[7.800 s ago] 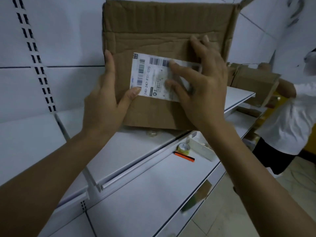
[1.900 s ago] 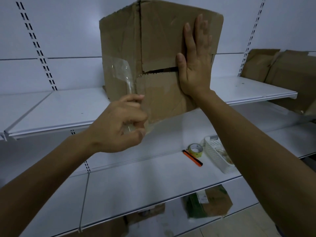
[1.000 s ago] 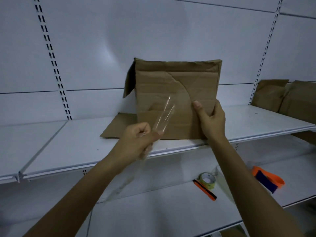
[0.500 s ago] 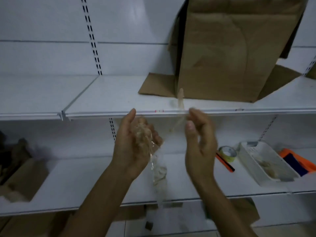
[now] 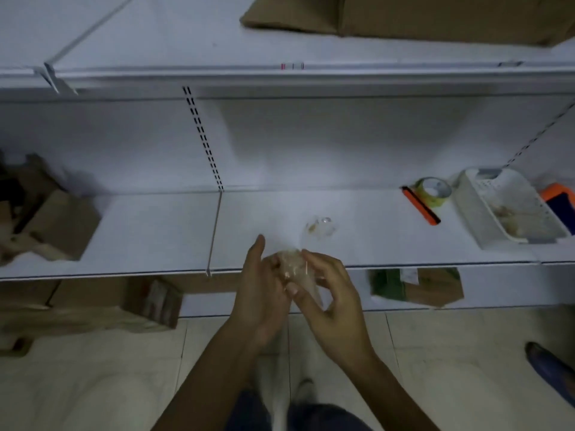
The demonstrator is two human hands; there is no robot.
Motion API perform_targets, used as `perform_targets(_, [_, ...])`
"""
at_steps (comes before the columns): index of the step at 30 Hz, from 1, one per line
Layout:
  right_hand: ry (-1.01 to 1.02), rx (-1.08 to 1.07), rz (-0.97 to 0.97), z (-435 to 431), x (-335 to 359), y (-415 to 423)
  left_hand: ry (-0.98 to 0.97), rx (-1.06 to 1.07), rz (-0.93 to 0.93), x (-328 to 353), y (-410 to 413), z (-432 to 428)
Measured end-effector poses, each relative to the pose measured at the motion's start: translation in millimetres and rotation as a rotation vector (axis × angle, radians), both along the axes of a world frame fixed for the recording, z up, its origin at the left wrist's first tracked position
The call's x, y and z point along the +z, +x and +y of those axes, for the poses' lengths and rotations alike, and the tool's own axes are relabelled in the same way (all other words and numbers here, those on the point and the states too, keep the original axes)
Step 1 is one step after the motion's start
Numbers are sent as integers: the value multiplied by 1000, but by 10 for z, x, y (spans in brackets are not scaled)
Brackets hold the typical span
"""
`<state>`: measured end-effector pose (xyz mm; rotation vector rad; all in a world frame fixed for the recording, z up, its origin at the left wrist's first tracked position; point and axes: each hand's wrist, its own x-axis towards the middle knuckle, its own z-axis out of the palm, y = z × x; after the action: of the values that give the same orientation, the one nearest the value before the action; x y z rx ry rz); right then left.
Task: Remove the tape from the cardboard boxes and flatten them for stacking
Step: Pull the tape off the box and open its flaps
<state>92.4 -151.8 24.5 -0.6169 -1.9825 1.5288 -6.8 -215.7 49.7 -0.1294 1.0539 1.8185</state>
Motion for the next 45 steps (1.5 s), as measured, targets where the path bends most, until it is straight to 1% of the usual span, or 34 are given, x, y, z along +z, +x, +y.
perform_targets(1, [-36, -10, -68, 31, -65, 4, 3, -37, -18, -42, 40, -69])
perform_targets(3, [-180, -34, -160, 108, -144, 5, -3, -149, -6, -80, 89, -203])
perform_targets(5, [-341, -57, -170, 187, -198, -20, -17, -238, 26, -89, 50, -292])
perform_targets(6, [-368, -73, -175, 194, -204, -28, -32, -274, 19, -91, 3, -325])
perform_targets(8, [-328, -109, -161, 177, -201, -51, -71, -327, 27, -83, -112, -351])
perform_targets(10, [-298, -141, -119, 168, -142, -88, -126, -326, 27, -40, -204, -305])
perform_targets(13, [-295, -134, -80, 306, 50, -58, -101, -291, -84, 41, -279, -208])
perform_targets(14, [-270, -108, -78, 379, 131, 0, -75, -314, -118, 76, -287, -179])
perform_targets(16, [-147, -51, -106, 517, 307, 158, -33, -387, -148, 137, -266, -96])
perform_targets(19, [48, 2, -218, 677, 489, 405, 20, -477, -110, 215, -157, 122])
perform_targets(20, [64, 31, -252, 727, 514, 476, 26, -492, -78, 248, -106, 218])
perform_targets(21, [36, 56, -274, 773, 532, 545, 31, -501, -38, 275, -50, 322])
perform_targets(23, [-80, 61, -291, 862, 542, 668, 30, -516, 62, 302, 87, 562])
perform_targets(24, [-81, 50, -302, 909, 534, 718, 24, -513, 124, 304, 187, 703])
perform_targets(26, [59, -5, -318, 1047, 484, 824, 15, -488, 229, 302, 477, 1006])
perform_targets(28, [187, -138, -281, 1276, 406, 999, 15, -457, 274, 300, 843, 1316])
perform_targets(29, [258, -220, -295, 1444, 367, 1127, 31, -446, 287, 304, 1034, 1475])
perform_targets(31, [450, -381, -439, 1830, 319, 1440, 59, -475, 334, 319, 1401, 1795])
perform_targets(32, [541, -444, -495, 2029, 286, 1612, 46, -524, 372, 320, 1565, 1955])
perform_targets(33, [600, -487, -486, 2215, 255, 1773, 31, -581, 407, 325, 1707, 2108])
perform_targets(34, [629, -514, -437, 2393, 225, 1916, 24, -629, 432, 331, 1826, 2254])
perform_targets(36, [670, -559, -369, 2768, 173, 2132, 18, -685, 412, 344, 1975, 2501])
perform_targets(38, [610, -628, -409, 3211, 104, 2309, 14, -702, 347, 367, 2036, 2652])
perform_targets(40, [423, -720, -454, 3681, 39, 2491, 18, -691, 297, 382, 2021, 2748])
perform_targets(41, [342, -751, -455, 3907, 10, 2572, 11, -660, 283, 397, 1987, 2809])
perform_targets(42, [307, -763, -460, 4106, -15, 2624, -9, -605, 265, 404, 1939, 2882])
perform_targets(45, [283, -689, -480, 4552, -74, 2624, -147, -414, 218, 282, 1805, 3168])
